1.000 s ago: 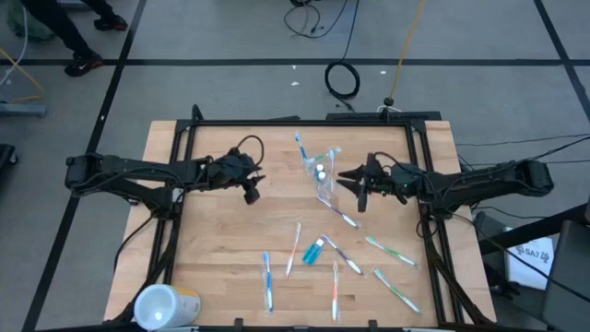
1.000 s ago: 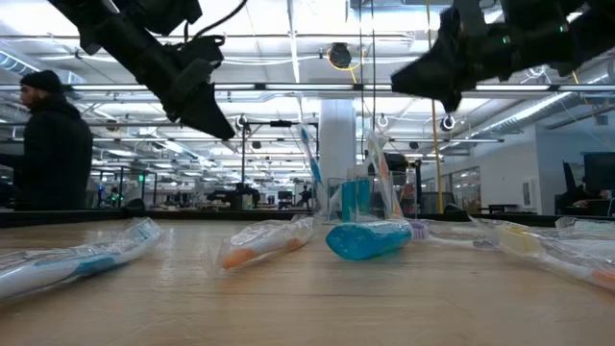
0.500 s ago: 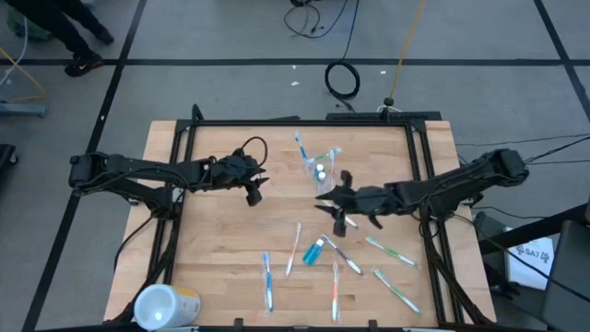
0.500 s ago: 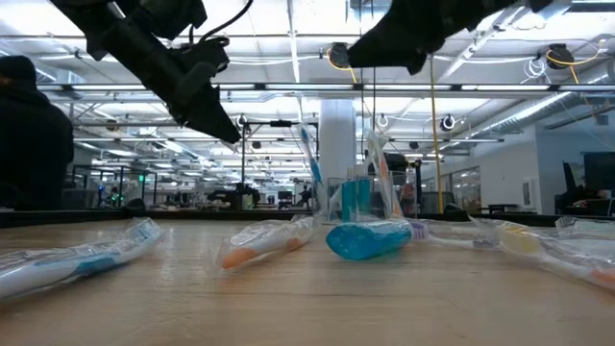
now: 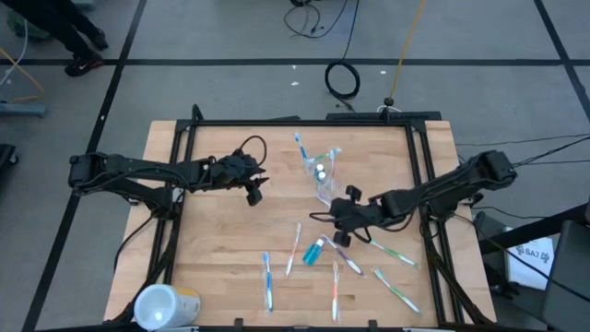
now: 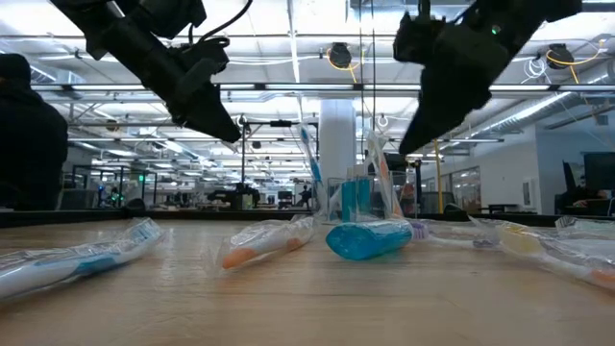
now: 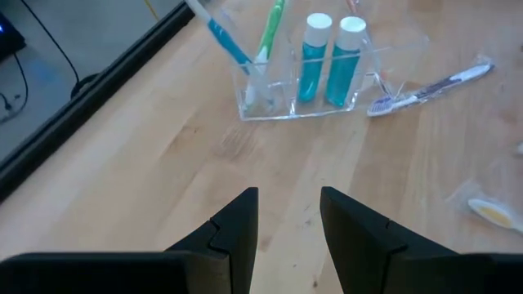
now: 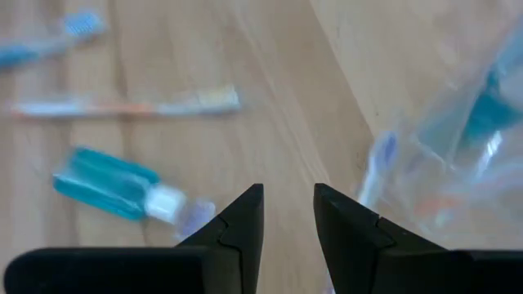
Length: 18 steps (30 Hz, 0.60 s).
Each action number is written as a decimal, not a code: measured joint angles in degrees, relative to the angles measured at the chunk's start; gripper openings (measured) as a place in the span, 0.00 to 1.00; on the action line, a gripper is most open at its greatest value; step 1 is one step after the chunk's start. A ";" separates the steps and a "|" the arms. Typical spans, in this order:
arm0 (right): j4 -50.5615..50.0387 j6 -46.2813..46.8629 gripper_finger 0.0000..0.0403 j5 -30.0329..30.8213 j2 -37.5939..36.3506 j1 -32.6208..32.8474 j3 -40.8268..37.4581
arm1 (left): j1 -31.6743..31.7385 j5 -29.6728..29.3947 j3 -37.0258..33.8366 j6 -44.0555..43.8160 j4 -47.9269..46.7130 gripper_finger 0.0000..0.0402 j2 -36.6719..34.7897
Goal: Pick & Place toothbrushing station
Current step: Put the top violet toothbrush into the transparent organizer
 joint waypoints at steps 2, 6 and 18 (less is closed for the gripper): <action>-0.38 0.40 0.25 0.03 0.22 -0.29 -0.43 | 0.00 0.02 0.00 -1.20 0.02 0.35 0.00; -0.24 0.77 0.25 0.04 0.24 -1.69 -2.85 | 0.00 0.00 0.00 -3.90 0.07 0.35 0.00; 21.70 3.05 0.25 -0.08 0.20 -6.35 -14.65 | -0.02 -0.04 0.00 -10.52 0.51 0.35 0.00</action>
